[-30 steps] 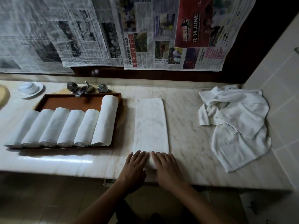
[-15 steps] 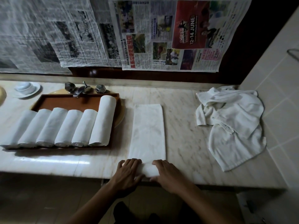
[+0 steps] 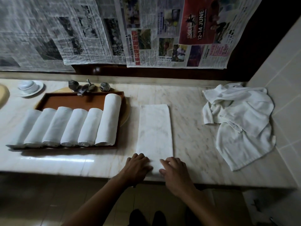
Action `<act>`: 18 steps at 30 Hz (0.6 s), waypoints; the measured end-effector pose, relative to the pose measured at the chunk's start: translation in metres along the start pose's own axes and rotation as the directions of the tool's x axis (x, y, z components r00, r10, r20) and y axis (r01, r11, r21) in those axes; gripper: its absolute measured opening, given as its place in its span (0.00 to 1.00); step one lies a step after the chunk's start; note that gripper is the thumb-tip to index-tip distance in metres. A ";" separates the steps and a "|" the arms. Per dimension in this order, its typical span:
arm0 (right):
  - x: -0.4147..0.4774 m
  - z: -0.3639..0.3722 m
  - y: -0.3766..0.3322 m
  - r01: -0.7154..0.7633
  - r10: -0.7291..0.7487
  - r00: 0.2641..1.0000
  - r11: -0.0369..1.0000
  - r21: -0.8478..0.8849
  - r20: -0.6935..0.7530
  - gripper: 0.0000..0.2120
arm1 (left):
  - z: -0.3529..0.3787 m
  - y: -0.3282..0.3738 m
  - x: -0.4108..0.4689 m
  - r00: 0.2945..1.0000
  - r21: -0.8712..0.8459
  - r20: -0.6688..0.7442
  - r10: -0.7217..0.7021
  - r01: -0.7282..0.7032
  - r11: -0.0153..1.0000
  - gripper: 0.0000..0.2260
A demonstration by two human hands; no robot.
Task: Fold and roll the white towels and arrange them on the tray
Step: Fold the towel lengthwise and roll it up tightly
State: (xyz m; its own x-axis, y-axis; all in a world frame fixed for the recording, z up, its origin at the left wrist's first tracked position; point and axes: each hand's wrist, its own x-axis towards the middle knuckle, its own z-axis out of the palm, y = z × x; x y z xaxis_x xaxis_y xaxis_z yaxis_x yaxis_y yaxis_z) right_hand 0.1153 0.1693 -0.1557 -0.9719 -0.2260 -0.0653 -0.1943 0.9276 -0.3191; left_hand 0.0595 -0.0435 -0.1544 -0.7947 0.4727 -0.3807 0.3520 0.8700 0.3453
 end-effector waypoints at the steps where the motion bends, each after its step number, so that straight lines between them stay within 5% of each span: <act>1: -0.004 0.004 -0.005 0.024 -0.024 0.996 1.000 0.000 -0.085 0.19 | -0.002 -0.001 0.003 1.000 0.011 0.007 -0.008 0.008 1.000 0.28; 4: -0.014 0.021 -0.015 0.085 -0.089 0.972 0.996 -0.031 -0.219 0.22 | -0.006 -0.002 0.009 0.999 0.029 0.039 -0.032 0.031 0.999 0.26; 7: -0.016 0.030 -0.015 0.042 -0.054 0.990 0.995 -0.091 -0.129 0.28 | -0.002 -0.004 0.014 0.998 0.014 -0.008 -0.057 0.057 0.998 0.21; 9: -0.012 0.028 -0.014 0.019 -0.024 0.998 0.996 -0.088 -0.059 0.30 | 0.003 -0.008 0.014 0.992 0.056 -0.112 -0.051 0.057 0.997 0.29; 13: 0.002 0.028 -0.009 -0.017 0.020 1.000 0.994 -0.108 0.024 0.38 | 0.012 0.007 -0.002 0.926 0.042 -0.366 0.089 -0.079 0.996 0.25; 18: 0.016 0.012 -0.010 -0.024 0.047 0.987 0.988 -0.151 0.153 0.44 | 0.031 0.004 -0.002 0.947 0.217 -0.264 0.184 -0.127 0.968 0.34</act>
State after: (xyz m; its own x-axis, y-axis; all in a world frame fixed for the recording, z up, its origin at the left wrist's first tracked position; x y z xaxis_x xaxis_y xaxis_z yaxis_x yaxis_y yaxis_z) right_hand 0.1031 0.1532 -0.1650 -0.9483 -0.2250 -0.2239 -0.1891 0.9670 -0.1709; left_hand 0.0781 -0.0365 -0.1789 -0.8184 0.5703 -0.0707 0.5490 0.8123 0.1967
